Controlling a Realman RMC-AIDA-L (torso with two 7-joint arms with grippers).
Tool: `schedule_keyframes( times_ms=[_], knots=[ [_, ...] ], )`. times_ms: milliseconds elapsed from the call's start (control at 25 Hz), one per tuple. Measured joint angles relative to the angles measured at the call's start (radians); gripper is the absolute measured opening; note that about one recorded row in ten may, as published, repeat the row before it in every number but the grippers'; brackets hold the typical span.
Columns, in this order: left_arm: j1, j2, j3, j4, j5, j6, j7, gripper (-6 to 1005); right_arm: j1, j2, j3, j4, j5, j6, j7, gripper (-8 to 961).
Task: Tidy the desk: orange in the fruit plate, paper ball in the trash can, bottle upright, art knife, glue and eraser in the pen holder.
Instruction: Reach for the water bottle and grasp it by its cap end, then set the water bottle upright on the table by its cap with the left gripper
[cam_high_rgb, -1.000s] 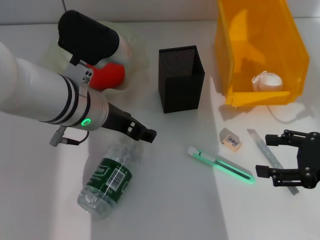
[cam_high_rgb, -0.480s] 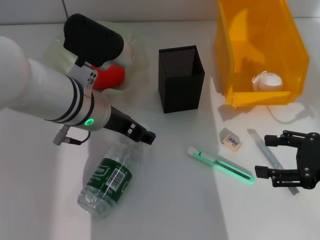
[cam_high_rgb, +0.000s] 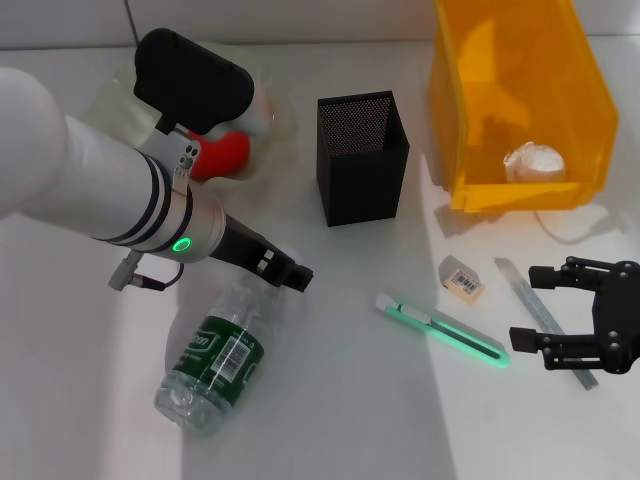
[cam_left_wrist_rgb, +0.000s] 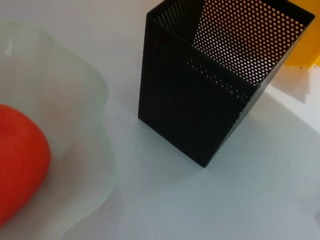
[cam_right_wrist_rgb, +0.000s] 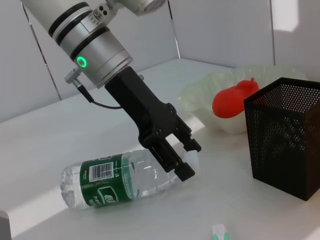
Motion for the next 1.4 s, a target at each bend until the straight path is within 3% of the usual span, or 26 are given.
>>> schedule_keyframes(
  times_ms=[160,400,600,920,1040,1280,1400],
  knots=[
    [-0.005,0.000,0.007,-0.014,0.002,0.002,0.003,786,0.005,0.000,-0.001,0.000,-0.005,0.000,0.000,840],
    [-0.015,0.000,0.017,-0.027,0.005,0.004,0.009,648,0.007,0.001,0.000,0.000,-0.020,0.000,0.006,840],
    [-0.019,0.000,0.034,-0.015,0.003,0.009,0.021,454,0.007,0.001,0.000,0.005,-0.021,0.000,0.008,840],
    [-0.004,0.002,0.041,0.039,0.008,0.024,0.042,451,0.007,0.001,0.000,0.015,-0.022,-0.002,0.012,840],
    [0.083,0.007,-0.004,0.207,0.001,0.045,0.114,450,0.007,0.001,0.000,0.015,-0.022,-0.004,0.013,840],
    [0.137,0.007,-0.059,0.295,-0.011,0.080,0.168,450,0.008,0.001,0.000,0.012,-0.022,-0.005,0.014,841],
    [0.226,0.009,-0.156,0.388,-0.095,0.105,0.280,450,0.012,0.001,0.000,0.011,-0.022,-0.006,0.016,840]
  ],
)
